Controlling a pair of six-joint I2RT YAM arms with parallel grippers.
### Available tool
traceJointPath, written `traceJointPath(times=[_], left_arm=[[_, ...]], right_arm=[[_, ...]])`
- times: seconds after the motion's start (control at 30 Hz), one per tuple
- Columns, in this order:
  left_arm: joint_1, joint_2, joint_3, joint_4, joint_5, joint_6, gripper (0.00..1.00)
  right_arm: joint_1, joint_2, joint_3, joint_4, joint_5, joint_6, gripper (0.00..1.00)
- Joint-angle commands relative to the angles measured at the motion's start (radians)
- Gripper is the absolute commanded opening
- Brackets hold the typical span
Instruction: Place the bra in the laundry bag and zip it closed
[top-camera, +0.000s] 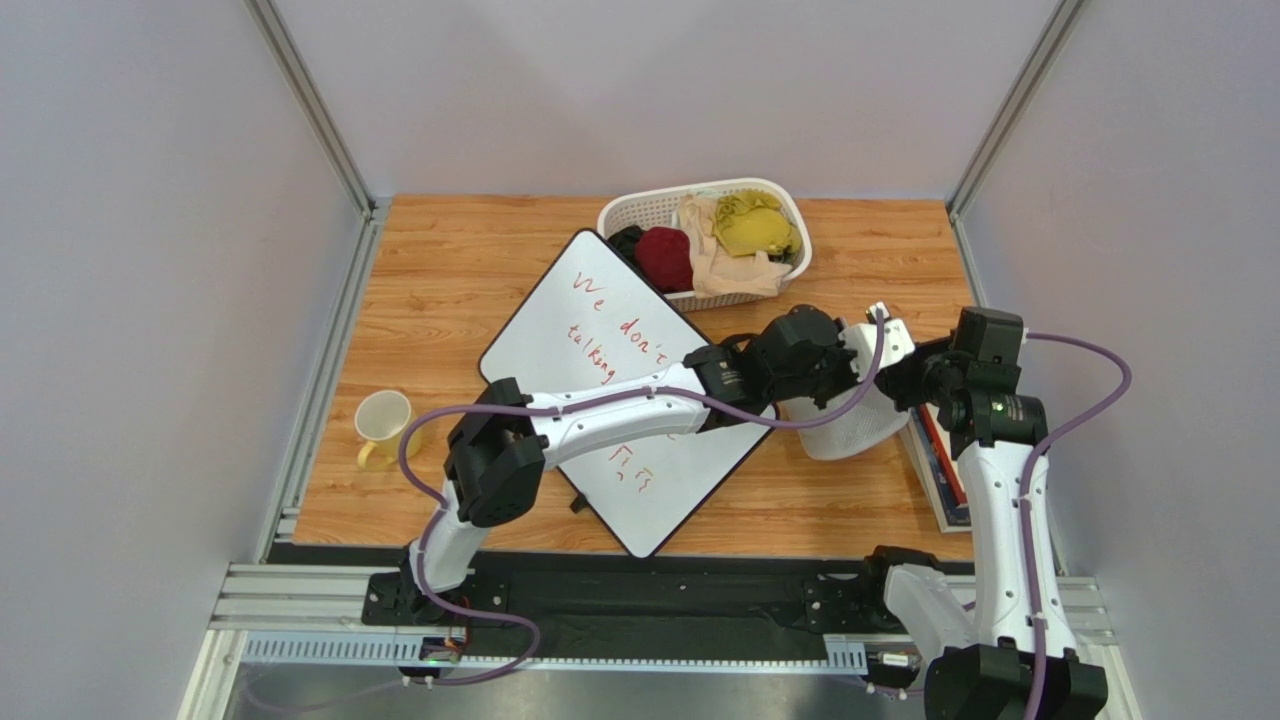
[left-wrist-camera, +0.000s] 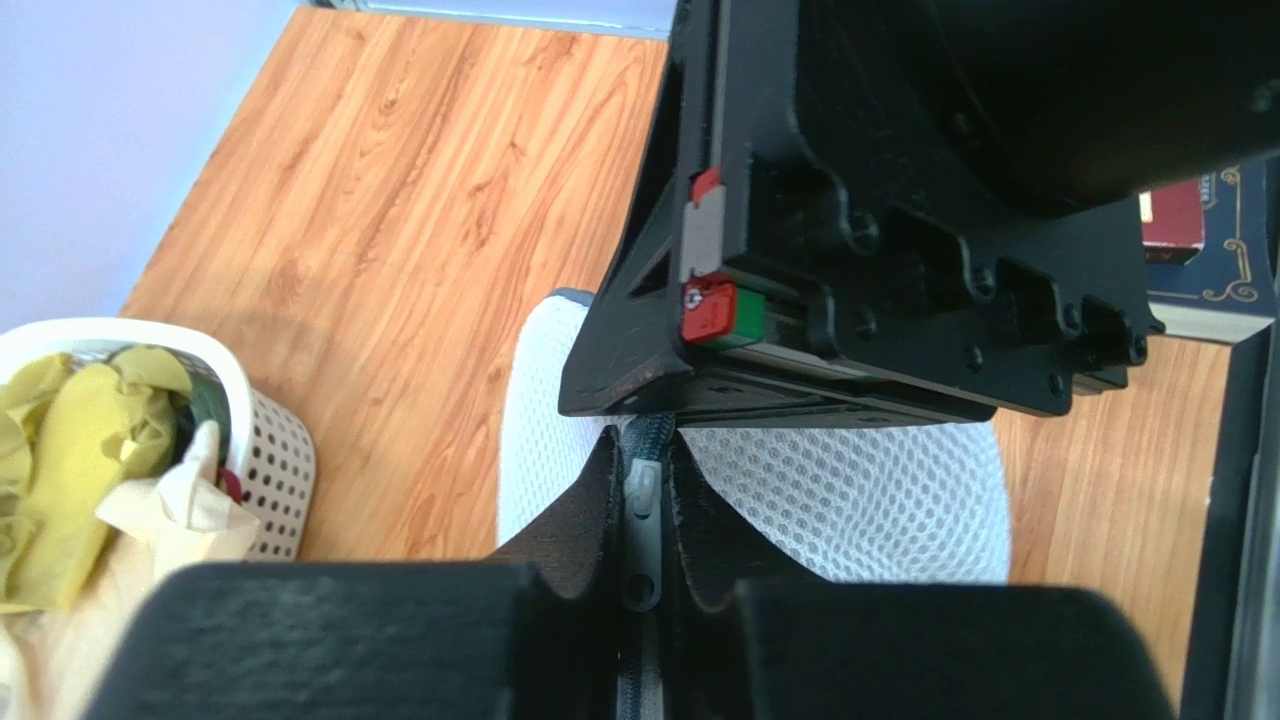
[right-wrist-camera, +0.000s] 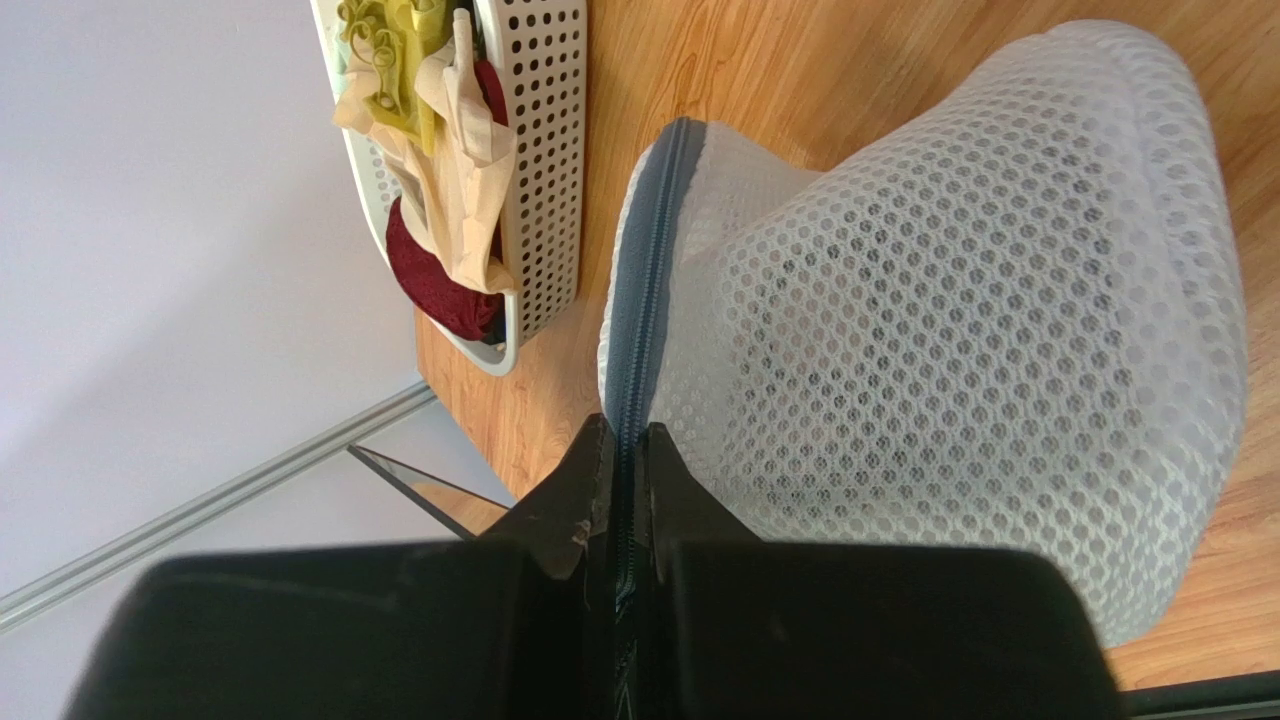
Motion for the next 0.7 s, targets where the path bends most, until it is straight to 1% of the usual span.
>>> traceJointPath(times=[0.0, 0.03, 0.17, 0.27, 0.3, 0.5, 0.6, 0.67], left_arm=[[-0.013, -0.081, 0.01, 0.073, 0.024, 0.03, 0.03], [-0.013, -0.085, 0.005, 0.072, 0.014, 0.031, 0.0], [-0.011, -0.124, -0.053, 0.073, 0.016, 0.046, 0.0], [-0.013, -0.148, -0.098, 0.073, 0.016, 0.059, 0.0], [-0.011, -0.153, -0.105, 0.045, 0.025, 0.057, 0.0], [-0.013, -0.207, -0.228, 0.058, 0.06, 0.033, 0.0], [-0.013, -0.224, -0.263, 0.06, 0.073, 0.027, 0.0], [-0.013, -0.221, -0.258, 0.057, 0.083, 0.034, 0.0]], right_arm=[[0.007, 0.003, -0.001, 0.023, -0.019, -0.03, 0.0], [0.007, 0.007, 0.0, 0.024, -0.016, -0.033, 0.0], [0.007, 0.023, 0.022, 0.034, -0.022, -0.064, 0.0], [0.005, 0.046, 0.056, 0.038, -0.009, -0.12, 0.0], [0.004, 0.052, 0.068, 0.044, -0.009, -0.136, 0.0], [-0.004, 0.16, 0.171, 0.066, -0.032, -0.271, 0.0], [-0.01, 0.188, 0.212, 0.086, -0.039, -0.327, 0.0], [-0.016, 0.191, 0.224, 0.116, -0.029, -0.353, 0.0]])
